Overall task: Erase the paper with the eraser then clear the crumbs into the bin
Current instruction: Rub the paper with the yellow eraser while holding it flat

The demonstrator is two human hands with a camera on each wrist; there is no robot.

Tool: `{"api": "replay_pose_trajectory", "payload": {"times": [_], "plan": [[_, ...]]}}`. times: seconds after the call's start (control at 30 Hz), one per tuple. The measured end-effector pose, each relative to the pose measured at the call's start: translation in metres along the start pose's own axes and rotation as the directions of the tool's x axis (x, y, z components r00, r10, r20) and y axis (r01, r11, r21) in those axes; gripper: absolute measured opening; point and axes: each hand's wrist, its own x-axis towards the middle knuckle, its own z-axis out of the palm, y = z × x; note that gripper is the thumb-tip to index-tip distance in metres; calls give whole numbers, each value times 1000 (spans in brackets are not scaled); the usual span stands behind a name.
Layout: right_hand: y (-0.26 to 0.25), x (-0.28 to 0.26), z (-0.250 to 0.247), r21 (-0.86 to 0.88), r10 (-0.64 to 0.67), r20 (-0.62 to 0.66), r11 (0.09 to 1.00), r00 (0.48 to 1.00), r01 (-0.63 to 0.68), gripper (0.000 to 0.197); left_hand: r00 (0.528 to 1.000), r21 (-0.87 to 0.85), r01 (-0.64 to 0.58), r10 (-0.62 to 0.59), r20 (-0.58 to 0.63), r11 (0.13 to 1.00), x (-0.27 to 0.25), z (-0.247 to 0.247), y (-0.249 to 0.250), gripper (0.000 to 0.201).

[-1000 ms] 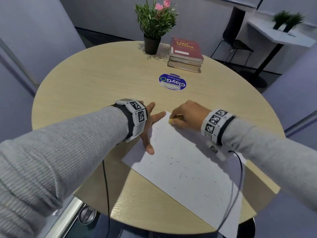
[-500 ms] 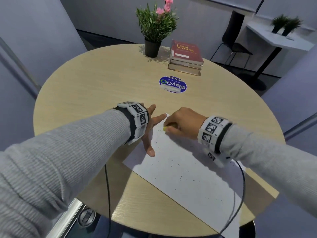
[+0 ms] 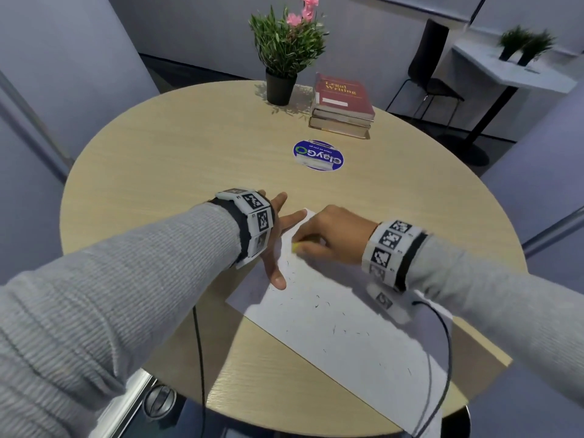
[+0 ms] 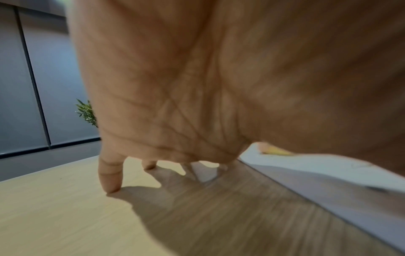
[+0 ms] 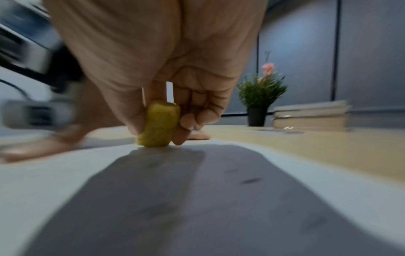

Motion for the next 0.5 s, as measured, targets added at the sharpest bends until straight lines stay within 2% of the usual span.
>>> {"api": "replay_pose_trajectory", "payload": {"times": [0.03, 0.1, 0.17, 0.27, 0.3, 0.43, 0.5], "plan": [[12, 5, -6, -15, 76, -35, 997, 996, -77, 23, 1000, -15, 5, -5, -3, 1000, 0, 1, 0, 150], [33, 9, -13, -41, 176, -90, 983, 980, -180, 25, 1000, 78, -3, 5, -25, 997, -2, 0, 1, 148], [26, 9, -10, -34, 144, -75, 989, 987, -147, 24, 999, 142, -12, 17, -40, 990, -2, -1, 3, 145], [-7, 0, 1, -18, -24, 20, 1000, 1000, 24, 22, 1000, 151, 2, 2, -25, 989, -1, -2, 2, 146], [-9, 0, 0, -10, -28, 25, 1000, 999, 29, 22, 1000, 157, 2, 2, -23, 988, 0, -2, 2, 147], [28, 16, -12, -35, 172, -87, 984, 981, -175, 25, 999, 153, -14, 20, -33, 988, 2, 0, 1, 149], [26, 16, -9, -48, 171, -87, 983, 981, -176, 24, 1000, 157, -22, 25, -19, 987, 2, -2, 1, 152]]}}
